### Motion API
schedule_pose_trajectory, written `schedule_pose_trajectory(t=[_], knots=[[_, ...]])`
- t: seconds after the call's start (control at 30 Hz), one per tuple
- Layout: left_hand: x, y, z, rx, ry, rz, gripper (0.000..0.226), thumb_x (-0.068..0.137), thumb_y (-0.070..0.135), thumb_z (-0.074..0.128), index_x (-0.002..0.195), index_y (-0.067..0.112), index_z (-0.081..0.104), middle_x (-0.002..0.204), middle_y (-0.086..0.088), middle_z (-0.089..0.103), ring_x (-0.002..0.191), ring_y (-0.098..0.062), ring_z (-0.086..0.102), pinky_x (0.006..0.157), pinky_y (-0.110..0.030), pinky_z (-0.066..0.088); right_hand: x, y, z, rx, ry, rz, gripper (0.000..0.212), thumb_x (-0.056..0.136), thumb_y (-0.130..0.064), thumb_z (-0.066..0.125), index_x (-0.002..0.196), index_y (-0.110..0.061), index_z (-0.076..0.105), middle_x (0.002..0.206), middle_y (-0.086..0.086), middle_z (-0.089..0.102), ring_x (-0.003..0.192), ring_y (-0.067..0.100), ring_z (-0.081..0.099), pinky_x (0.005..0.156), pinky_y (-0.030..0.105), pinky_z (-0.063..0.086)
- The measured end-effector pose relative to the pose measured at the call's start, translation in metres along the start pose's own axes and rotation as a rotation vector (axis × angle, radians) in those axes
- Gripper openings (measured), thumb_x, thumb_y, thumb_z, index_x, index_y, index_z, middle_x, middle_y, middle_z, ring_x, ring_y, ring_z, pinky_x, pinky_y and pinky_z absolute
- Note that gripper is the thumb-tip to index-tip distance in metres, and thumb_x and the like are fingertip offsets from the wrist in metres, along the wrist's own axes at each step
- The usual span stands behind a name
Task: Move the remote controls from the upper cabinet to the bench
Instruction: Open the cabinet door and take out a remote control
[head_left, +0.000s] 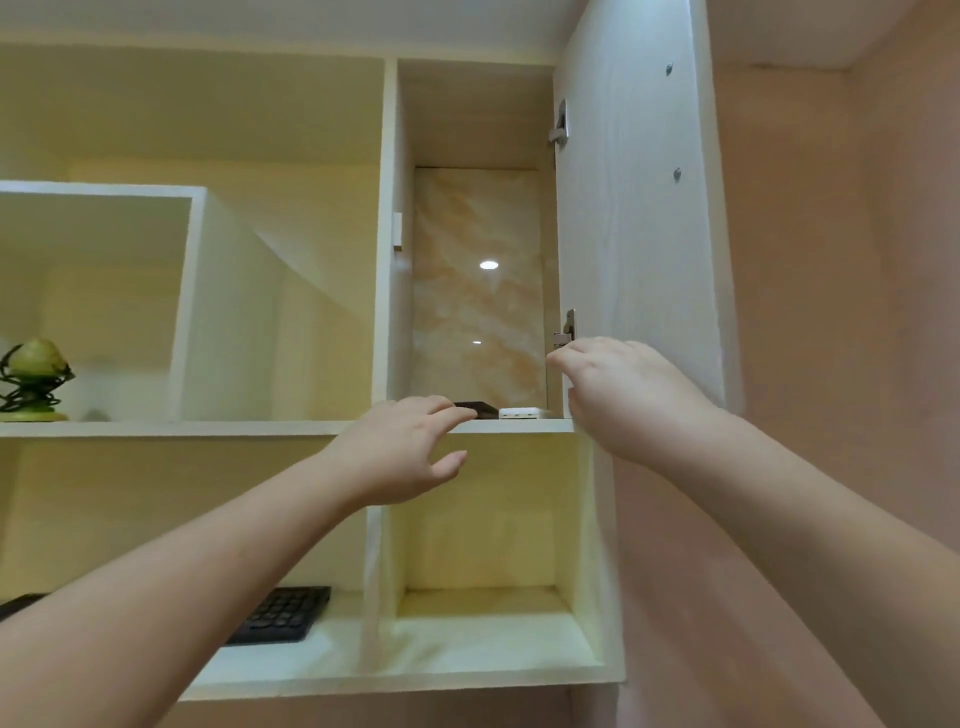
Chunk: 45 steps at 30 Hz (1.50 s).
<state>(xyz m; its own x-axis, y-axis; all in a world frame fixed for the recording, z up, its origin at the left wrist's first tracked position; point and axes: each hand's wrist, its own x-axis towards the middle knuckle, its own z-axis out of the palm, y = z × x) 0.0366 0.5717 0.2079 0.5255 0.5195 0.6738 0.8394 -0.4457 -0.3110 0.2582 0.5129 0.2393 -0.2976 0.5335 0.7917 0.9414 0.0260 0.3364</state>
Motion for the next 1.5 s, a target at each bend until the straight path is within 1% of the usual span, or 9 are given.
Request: schedule_pose_trajectory(t=[0.2,0.4,0.57,0.63,0.8,1.0,1.3,1.43,1.5], knots=[[-0.006,-0.018,0.006,-0.034,0.006,0.010,0.055,0.096,0.049,0.041,0.147,0.033,0.030,0.144,0.009,0.043,0.127,-0.014,0.043,0.104,-0.032,0.037,0.016,-0.019,0.026,0.083,-0.137,0.055,0.043,0.087,-0.004,0.037,0.126,-0.017,0.048,0.127,0.003,0.053,0.117,0.025,0.050,0.095,0.039,0.043],[-0.008,-0.034,0.016,-0.080,0.001,0.055,0.059,0.094,0.052,0.041,0.149,0.034,0.027,0.148,0.010,0.039,0.131,-0.015,0.041,0.106,-0.035,0.037,0.038,-0.030,0.039,0.263,-0.283,0.093,0.053,0.091,-0.011,0.041,0.143,-0.022,0.038,0.153,-0.006,0.030,0.139,0.019,0.030,0.112,0.035,0.031],[-0.002,-0.042,0.025,-0.148,0.022,0.106,0.059,0.095,0.051,0.042,0.149,0.033,0.026,0.150,0.011,0.036,0.132,-0.013,0.039,0.106,-0.034,0.036,0.046,-0.034,0.045,0.383,-0.375,0.229,0.052,0.092,-0.013,0.041,0.142,-0.029,0.038,0.149,-0.003,0.039,0.127,0.022,0.047,0.103,0.033,0.041],[0.002,-0.042,0.029,-0.178,0.040,0.123,0.059,0.095,0.051,0.042,0.149,0.034,0.026,0.151,0.012,0.035,0.133,-0.012,0.038,0.107,-0.035,0.036,0.048,-0.032,0.049,0.397,-0.385,0.284,0.054,0.091,-0.010,0.037,0.142,-0.030,0.038,0.145,-0.001,0.045,0.125,0.022,0.049,0.100,0.032,0.043],[0.017,-0.039,0.039,-0.247,0.062,0.142,0.058,0.094,0.050,0.044,0.147,0.032,0.029,0.146,0.011,0.041,0.130,-0.012,0.041,0.104,-0.031,0.037,0.054,-0.026,0.062,0.383,-0.422,0.321,0.050,0.096,-0.010,0.031,0.145,-0.023,0.035,0.151,-0.001,0.039,0.137,0.020,0.037,0.104,0.026,0.032],[0.032,-0.037,0.050,-0.228,0.044,0.105,0.060,0.093,0.051,0.044,0.148,0.031,0.028,0.148,0.009,0.039,0.131,-0.014,0.040,0.106,-0.039,0.037,0.067,-0.025,0.075,0.415,-0.412,0.313,0.049,0.097,-0.013,0.031,0.146,-0.018,0.034,0.151,0.000,0.039,0.137,0.020,0.037,0.106,0.026,0.030],[0.047,-0.022,0.060,-0.149,0.046,0.038,0.059,0.094,0.049,0.045,0.147,0.028,0.031,0.145,0.008,0.043,0.130,-0.015,0.042,0.102,-0.034,0.034,0.080,-0.027,0.094,0.393,-0.448,0.300,0.053,0.093,-0.010,0.030,0.145,-0.020,0.034,0.146,0.010,0.044,0.125,0.030,0.048,0.100,0.039,0.044],[0.053,-0.016,0.061,-0.174,0.089,-0.014,0.050,0.093,0.045,0.048,0.139,0.027,0.041,0.135,0.007,0.050,0.122,-0.016,0.048,0.096,-0.033,0.037,0.078,-0.024,0.094,0.444,-0.408,0.285,0.049,0.094,-0.012,0.030,0.142,-0.020,0.038,0.141,0.008,0.049,0.119,0.029,0.051,0.097,0.038,0.046],[0.057,-0.013,0.061,-0.208,0.092,-0.057,0.048,0.091,0.046,0.050,0.134,0.026,0.045,0.131,0.005,0.053,0.119,-0.017,0.051,0.096,-0.034,0.041,0.076,-0.023,0.090,0.489,-0.387,0.270,0.049,0.094,-0.010,0.029,0.142,-0.018,0.038,0.138,0.005,0.052,0.116,0.026,0.053,0.089,0.031,0.046]])
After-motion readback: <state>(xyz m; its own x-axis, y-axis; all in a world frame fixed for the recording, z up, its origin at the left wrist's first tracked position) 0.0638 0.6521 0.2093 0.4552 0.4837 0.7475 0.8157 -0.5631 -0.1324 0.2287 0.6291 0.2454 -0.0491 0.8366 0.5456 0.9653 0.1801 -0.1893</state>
